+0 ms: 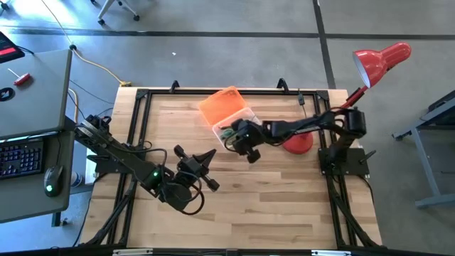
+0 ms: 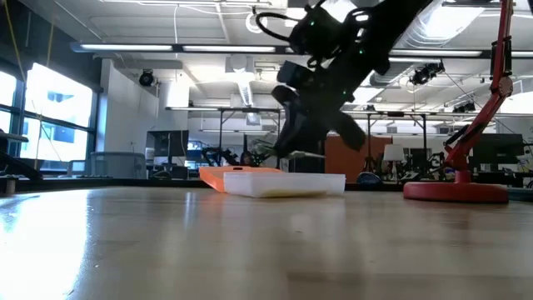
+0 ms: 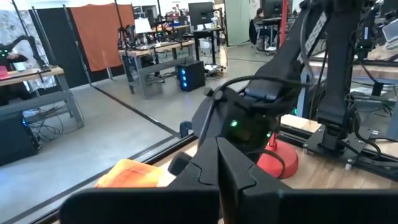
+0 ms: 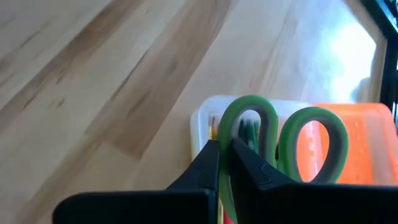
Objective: Pick & place school supplies into a supply box
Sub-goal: Put the green scissors into the orange supply box, then close the orange supply box
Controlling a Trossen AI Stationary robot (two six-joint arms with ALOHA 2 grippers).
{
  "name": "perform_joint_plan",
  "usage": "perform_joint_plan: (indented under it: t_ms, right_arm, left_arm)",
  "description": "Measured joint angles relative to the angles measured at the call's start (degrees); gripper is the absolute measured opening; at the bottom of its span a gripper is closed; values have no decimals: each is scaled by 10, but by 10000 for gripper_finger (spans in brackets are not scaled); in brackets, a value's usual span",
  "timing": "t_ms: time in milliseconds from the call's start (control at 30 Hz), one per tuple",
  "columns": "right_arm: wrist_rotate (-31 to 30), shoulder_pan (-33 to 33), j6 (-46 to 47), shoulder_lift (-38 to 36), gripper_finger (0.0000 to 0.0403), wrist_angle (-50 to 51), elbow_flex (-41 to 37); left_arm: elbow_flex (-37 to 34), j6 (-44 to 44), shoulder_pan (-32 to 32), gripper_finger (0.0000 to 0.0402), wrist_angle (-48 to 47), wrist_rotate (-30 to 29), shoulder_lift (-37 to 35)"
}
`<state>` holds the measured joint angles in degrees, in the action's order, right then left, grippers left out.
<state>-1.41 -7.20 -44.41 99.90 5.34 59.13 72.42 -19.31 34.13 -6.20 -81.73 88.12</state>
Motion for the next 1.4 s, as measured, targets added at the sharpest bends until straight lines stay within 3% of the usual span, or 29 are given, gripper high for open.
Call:
perform_joint_plan:
  t_ms: [100, 433, 700, 967, 1133, 1300, 1400]
  right_arm:
    - [19, -14, 8, 21, 9, -25, 1]
    - [-3, -18, -23, 45, 65, -54, 1]
    - [-117, 12, -53, 41, 89, -103, 1]
    - [-71, 24, -68, -20, 78, -103, 1]
    - [-65, 0, 25, -92, 73, -89, 1]
    - [29, -30, 191, -163, 63, -32, 1]
    - [35, -30, 296, -182, 51, 7, 1]
  left_arm:
    - [0, 0, 0, 24, 0, 0, 0]
    - [0, 0, 0, 46, -2, 0, 0]
    - [0, -8, 0, 25, -12, 3, 0]
    - [0, -174, 0, 26, -152, 17, 2]
    - [0, -256, -9, 10, -207, 20, 2]
    - [0, -260, -51, 12, -217, 36, 2]
    - [0, -262, -96, 10, -246, 38, 1]
